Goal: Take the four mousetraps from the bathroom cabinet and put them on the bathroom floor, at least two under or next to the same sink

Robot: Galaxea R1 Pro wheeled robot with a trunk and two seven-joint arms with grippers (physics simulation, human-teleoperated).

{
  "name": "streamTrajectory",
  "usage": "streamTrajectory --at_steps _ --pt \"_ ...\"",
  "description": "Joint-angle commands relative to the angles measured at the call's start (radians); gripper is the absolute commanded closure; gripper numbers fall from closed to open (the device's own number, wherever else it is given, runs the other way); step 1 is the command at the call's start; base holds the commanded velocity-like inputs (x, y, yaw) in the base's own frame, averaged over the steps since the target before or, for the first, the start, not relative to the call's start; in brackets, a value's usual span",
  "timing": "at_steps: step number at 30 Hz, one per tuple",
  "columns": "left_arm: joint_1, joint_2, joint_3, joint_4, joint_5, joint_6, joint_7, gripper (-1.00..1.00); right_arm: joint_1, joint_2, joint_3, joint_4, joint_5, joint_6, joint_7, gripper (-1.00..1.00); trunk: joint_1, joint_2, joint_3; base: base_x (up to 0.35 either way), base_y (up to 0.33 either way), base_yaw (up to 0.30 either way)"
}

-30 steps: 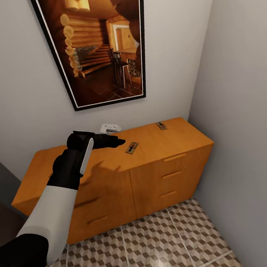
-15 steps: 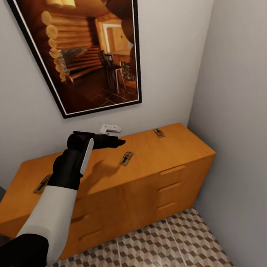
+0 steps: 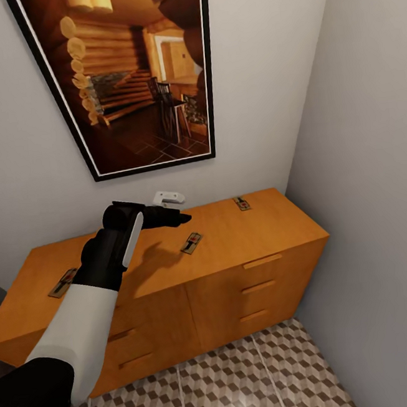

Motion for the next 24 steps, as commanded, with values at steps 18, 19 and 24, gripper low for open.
streamTrajectory --at_steps 18,19,24 --pt "0.005 0.007 0.000 0.005 0.000 0.006 -0.002 -1.00 0.000 0.000 0.007 0.000 -0.011 -0.002 0.004 1.00 0.000 -0.001 -0.001 0.000 0.000 0.000" --pt "0.007 0.007 0.000 0.005 0.000 0.006 -0.002 -1.00 0.000 0.000 0.007 0.000 -0.011 -0.002 0.004 1.00 0.000 -0.001 -0.001 0.000 0.000 0.000" --pt "0.029 0.007 0.000 0.006 0.000 0.005 -0.002 -1.00 0.000 0.000 0.007 0.000 -0.011 -0.002 0.004 1.00 0.000 -0.001 -0.001 0.000 0.000 0.000"
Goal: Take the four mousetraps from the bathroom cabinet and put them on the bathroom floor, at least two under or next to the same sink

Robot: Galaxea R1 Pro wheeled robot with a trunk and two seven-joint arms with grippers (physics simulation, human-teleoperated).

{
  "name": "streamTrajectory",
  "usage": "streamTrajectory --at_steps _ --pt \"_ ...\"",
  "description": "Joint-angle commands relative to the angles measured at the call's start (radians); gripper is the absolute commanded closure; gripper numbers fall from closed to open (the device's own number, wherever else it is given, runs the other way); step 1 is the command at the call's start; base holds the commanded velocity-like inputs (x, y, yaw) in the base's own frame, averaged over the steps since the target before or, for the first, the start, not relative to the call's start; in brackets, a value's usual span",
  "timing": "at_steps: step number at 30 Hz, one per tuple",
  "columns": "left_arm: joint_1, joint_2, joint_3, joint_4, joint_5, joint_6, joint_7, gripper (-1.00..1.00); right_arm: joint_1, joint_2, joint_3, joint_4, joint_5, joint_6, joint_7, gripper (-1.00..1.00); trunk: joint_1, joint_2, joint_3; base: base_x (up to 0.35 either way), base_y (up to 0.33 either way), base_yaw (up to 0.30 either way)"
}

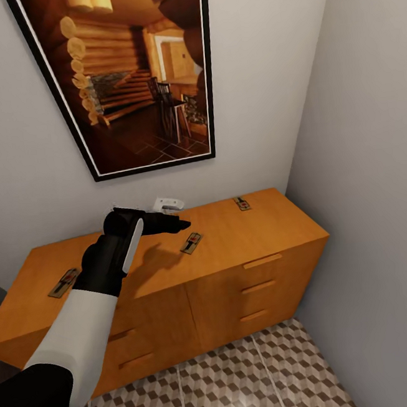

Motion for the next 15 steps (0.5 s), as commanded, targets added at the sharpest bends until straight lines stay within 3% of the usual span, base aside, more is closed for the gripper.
streamTrajectory --at_steps 1,15 --pt "0.005 0.000 0.000 0.000 0.000 0.004 -0.002 -1.00 0.000 0.000 0.007 0.000 -0.011 -0.002 0.005 1.00 0.000 -0.001 -0.001 0.000 0.000 0.000" --pt "0.022 0.000 0.000 0.020 0.000 0.002 -0.002 -1.00 0.000 0.000 0.007 0.000 -0.011 -0.002 0.005 1.00 0.000 -0.001 -0.001 0.000 0.000 0.000"
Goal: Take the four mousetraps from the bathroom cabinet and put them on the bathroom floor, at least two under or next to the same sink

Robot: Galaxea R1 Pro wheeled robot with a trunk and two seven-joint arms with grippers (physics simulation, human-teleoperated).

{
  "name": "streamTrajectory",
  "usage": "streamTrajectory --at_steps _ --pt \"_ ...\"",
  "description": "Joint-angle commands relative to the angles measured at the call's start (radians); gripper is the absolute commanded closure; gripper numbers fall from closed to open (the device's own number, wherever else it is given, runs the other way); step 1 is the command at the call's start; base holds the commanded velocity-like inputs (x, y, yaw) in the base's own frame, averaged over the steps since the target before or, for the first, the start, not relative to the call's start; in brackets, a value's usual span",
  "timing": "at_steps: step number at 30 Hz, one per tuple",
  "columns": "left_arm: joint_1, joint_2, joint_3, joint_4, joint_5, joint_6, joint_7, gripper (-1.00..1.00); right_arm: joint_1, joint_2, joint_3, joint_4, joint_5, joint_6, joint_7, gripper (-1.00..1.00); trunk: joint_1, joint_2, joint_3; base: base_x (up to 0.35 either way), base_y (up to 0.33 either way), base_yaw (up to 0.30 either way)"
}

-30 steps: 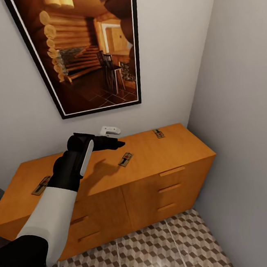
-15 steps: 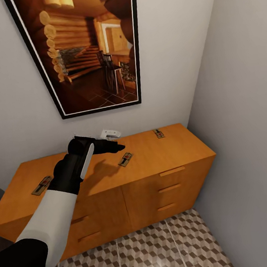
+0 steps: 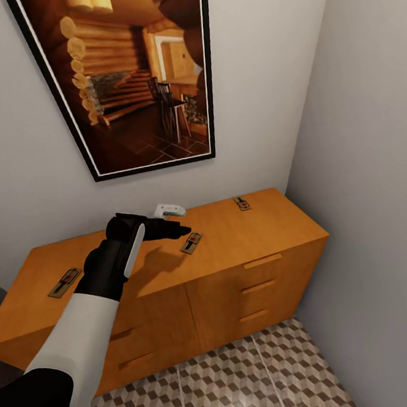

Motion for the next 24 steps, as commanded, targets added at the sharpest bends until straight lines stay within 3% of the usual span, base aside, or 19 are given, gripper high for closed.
streamTrajectory --at_steps 1,24 --pt "-0.001 0.000 0.000 0.000 0.000 0.005 -0.002 -1.00 0.000 0.000 0.007 0.000 -0.011 -0.002 0.005 1.00 0.000 -0.001 -0.001 0.000 0.000 0.000" --pt "0.000 0.000 0.000 0.022 -0.002 0.005 -0.002 -1.00 0.000 -0.001 0.007 0.000 -0.011 -0.002 0.005 1.00 0.000 -0.001 -0.001 0.037 0.000 0.000"
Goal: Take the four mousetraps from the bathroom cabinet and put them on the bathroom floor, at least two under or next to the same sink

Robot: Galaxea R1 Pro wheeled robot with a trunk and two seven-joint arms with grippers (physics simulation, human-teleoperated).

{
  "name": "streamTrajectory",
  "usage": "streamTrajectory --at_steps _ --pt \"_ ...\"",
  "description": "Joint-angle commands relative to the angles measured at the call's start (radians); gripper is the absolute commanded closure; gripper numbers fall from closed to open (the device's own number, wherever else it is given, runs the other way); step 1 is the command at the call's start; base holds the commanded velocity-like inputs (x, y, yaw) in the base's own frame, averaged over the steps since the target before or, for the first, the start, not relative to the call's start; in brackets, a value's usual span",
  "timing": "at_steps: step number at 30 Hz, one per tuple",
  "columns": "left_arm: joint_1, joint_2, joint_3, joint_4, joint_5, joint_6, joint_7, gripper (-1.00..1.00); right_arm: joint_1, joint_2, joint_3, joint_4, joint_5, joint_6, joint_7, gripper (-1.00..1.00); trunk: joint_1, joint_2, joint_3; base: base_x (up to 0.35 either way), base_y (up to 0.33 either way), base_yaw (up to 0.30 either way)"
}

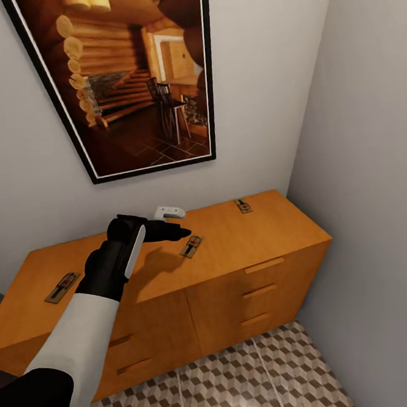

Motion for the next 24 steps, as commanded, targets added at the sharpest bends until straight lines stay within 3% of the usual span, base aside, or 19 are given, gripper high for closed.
streamTrajectory --at_steps 1,24 --pt "-0.001 0.000 0.000 -0.001 -0.001 0.005 -0.002 -1.00 0.000 0.000 0.007 0.000 -0.011 -0.002 0.005 1.00 0.000 -0.001 -0.001 0.009 0.000 0.000" --pt "0.004 -0.009 -0.015 0.067 -0.001 0.004 -0.002 -1.00 0.000 0.000 0.007 0.000 -0.013 -0.002 0.005 1.00 0.000 -0.001 -0.003 0.001 0.000 0.000"
